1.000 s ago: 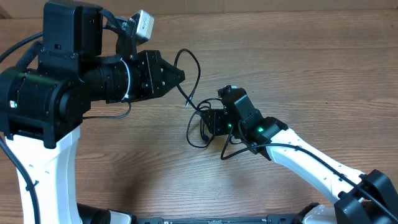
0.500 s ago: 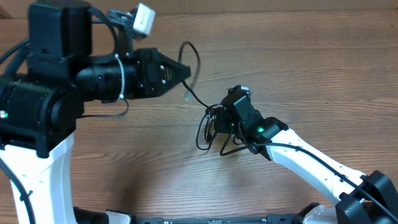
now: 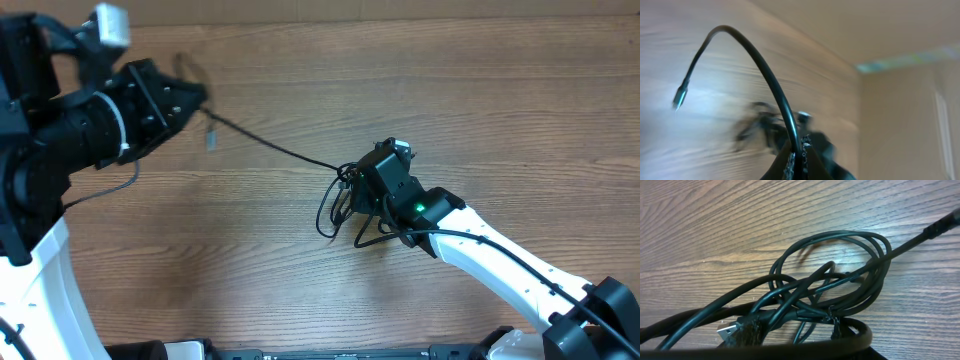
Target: Untangle cables
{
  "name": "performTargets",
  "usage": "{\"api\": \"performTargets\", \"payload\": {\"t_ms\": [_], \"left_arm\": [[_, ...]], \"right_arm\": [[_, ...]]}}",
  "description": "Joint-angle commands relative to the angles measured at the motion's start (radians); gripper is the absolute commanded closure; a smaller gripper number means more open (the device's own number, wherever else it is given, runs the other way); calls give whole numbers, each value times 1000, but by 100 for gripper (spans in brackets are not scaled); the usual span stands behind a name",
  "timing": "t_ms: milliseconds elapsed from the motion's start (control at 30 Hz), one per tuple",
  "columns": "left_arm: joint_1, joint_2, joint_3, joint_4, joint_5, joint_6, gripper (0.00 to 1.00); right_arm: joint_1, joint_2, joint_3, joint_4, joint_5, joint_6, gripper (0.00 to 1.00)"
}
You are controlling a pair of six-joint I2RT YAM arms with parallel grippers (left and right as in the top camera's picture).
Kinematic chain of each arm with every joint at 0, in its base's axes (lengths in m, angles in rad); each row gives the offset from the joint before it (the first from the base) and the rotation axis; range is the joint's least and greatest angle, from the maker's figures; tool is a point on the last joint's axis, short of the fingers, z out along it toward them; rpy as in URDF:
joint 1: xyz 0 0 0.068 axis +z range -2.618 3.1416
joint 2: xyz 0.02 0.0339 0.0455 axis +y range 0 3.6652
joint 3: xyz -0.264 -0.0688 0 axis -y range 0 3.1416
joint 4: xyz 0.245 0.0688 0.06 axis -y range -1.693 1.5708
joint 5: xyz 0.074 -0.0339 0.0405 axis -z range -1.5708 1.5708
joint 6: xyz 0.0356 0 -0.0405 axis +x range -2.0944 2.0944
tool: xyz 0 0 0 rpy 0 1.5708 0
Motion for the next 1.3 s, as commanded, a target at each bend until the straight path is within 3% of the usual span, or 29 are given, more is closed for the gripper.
{"api": "performTargets", "payload": {"t_ms": [0, 233, 367, 667, 967, 1267], "left_arm": [[44, -36, 11, -23, -289, -75, 96], [70, -16, 9, -82, -483, -97, 96], [67, 9, 6, -83, -402, -9, 96], [47, 58, -34, -83, -61, 246, 95], [-22, 59, -64, -83, -151, 266, 96], [-138, 59, -196, -83, -147, 266, 96]], "right_arm": [[-6, 16, -15, -31, 77, 13, 54], [-6, 16, -15, -29, 76, 13, 51], [-6, 16, -15, -29, 73, 40, 41], [-6, 16, -15, 27, -77, 42, 39], [-6, 12, -11, 94, -171, 22, 24], [-6, -41, -11, 190, -244, 10, 10]]}}
